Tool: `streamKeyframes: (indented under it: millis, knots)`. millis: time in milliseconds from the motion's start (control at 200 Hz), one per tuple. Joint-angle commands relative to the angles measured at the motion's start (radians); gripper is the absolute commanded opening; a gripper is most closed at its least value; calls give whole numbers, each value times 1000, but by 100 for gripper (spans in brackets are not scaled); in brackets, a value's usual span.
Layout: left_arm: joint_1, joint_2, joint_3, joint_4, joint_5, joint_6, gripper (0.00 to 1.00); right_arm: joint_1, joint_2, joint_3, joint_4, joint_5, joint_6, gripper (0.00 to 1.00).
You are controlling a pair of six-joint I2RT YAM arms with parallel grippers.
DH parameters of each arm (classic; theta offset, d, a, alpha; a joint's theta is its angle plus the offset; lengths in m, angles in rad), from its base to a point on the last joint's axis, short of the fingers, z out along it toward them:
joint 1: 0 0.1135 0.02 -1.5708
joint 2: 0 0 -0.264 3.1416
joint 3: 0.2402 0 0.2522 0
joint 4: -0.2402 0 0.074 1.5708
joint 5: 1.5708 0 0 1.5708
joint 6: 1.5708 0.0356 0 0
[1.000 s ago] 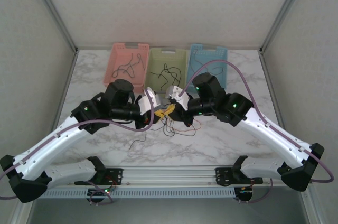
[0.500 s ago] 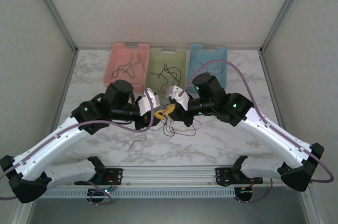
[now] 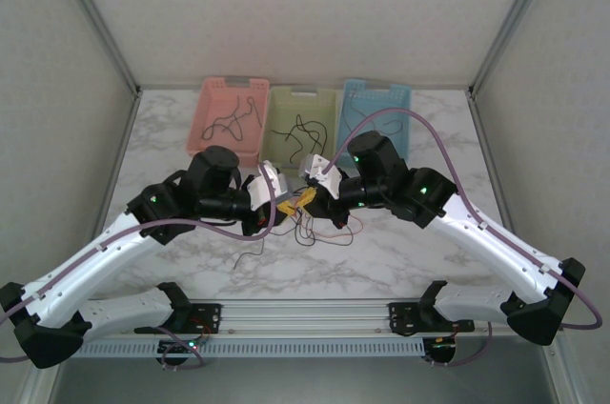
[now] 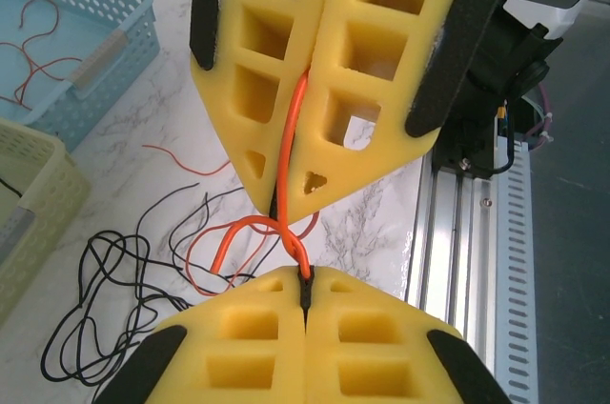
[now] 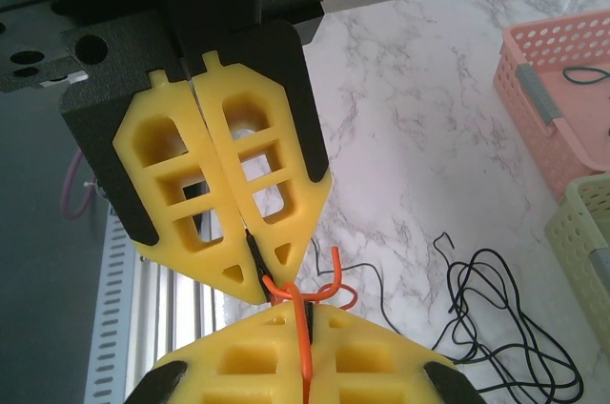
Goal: Untangle the cables
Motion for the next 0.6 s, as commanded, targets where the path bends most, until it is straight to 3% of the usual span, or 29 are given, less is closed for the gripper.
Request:
streamKeyframes:
  millis: [0,220,596]
  knots:
    - [4,-21,-13,-2,5,1,0,-4,-22,3,12,0,7,0]
    - [4,-48,-24,-25,-19,-19,0,-15,-47,-19,29,73,26,0]
    - [4,-217,-104,12,-70,-76,0,-144,-98,-115,88,226,146,0]
